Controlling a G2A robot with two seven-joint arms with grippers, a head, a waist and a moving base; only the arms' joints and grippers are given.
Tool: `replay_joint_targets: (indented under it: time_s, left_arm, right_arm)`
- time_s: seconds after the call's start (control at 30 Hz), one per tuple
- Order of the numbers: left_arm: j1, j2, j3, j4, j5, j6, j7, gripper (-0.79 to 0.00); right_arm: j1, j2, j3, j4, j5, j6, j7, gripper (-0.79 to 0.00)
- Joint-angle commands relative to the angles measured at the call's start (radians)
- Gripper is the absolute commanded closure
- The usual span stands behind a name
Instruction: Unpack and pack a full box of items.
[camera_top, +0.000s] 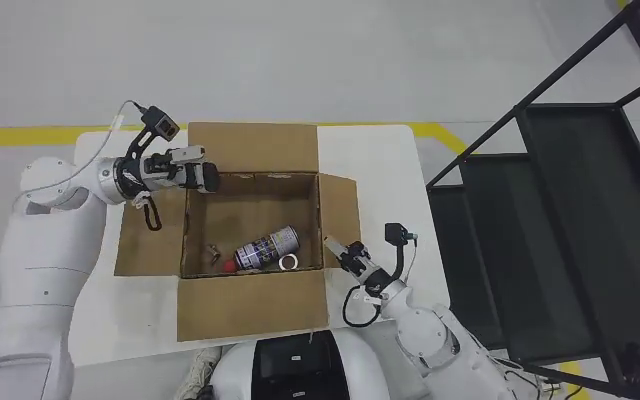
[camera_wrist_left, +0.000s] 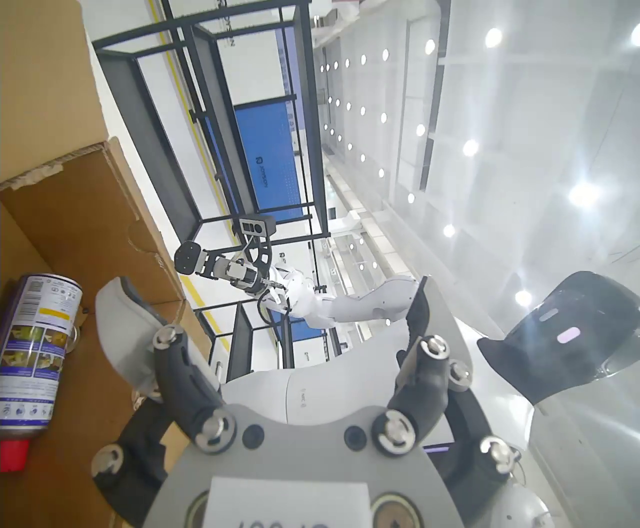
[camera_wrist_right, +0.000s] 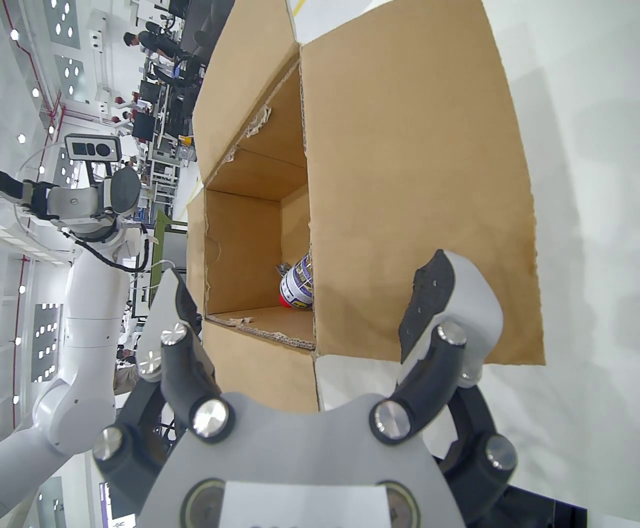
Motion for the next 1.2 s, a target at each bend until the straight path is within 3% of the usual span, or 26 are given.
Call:
replay_joint_targets:
  time_s: [0.0, 0.23, 0.33, 0.47, 0.63, 0.87, 0.97, 1.17]
  left_arm:
    - [0.021, 0.009, -0.035, -0.002, -0.017, 0.014, 0.001, -0.785]
    - [0.076, 0.030, -0.129, 0.006, -0.083, 0.014, 0.009, -0.785]
    - [0.088, 0.036, -0.152, 0.014, -0.086, 0.005, 0.002, -0.785]
    - [0.096, 0.045, -0.166, 0.021, -0.061, -0.006, -0.019, -0.785]
    - [0.092, 0.056, -0.153, 0.024, 0.000, 0.001, -0.066, -0.785]
    - [0.085, 0.082, -0.082, 0.010, -0.014, 0.039, -0.066, -0.785]
    - [0.083, 0.092, -0.055, 0.000, -0.031, 0.045, -0.066, -0.785]
    - [0.083, 0.092, -0.055, 0.000, -0.031, 0.045, -0.066, -0.785]
  right_arm:
    - [0.007, -0.001, -0.001, -0.003, 0.000, 0.001, -0.001, -0.785]
    - [-0.011, 0.003, 0.014, -0.144, -0.094, 0.015, -0.021, -0.785]
    - [0.018, 0.005, -0.009, -0.207, -0.180, 0.057, 0.035, -0.785]
    - [0.132, 0.000, -0.103, -0.245, -0.344, 0.149, 0.174, -0.785]
    - [0.355, -0.025, -0.263, -0.169, -0.532, 0.280, 0.395, -0.785]
    - [0.623, -0.083, -0.434, 0.033, -0.638, 0.445, 0.623, -0.785]
    - [0.692, -0.105, -0.482, 0.116, -0.630, 0.452, 0.684, -0.785]
    - [0.699, -0.108, -0.485, 0.123, -0.628, 0.452, 0.688, -0.785]
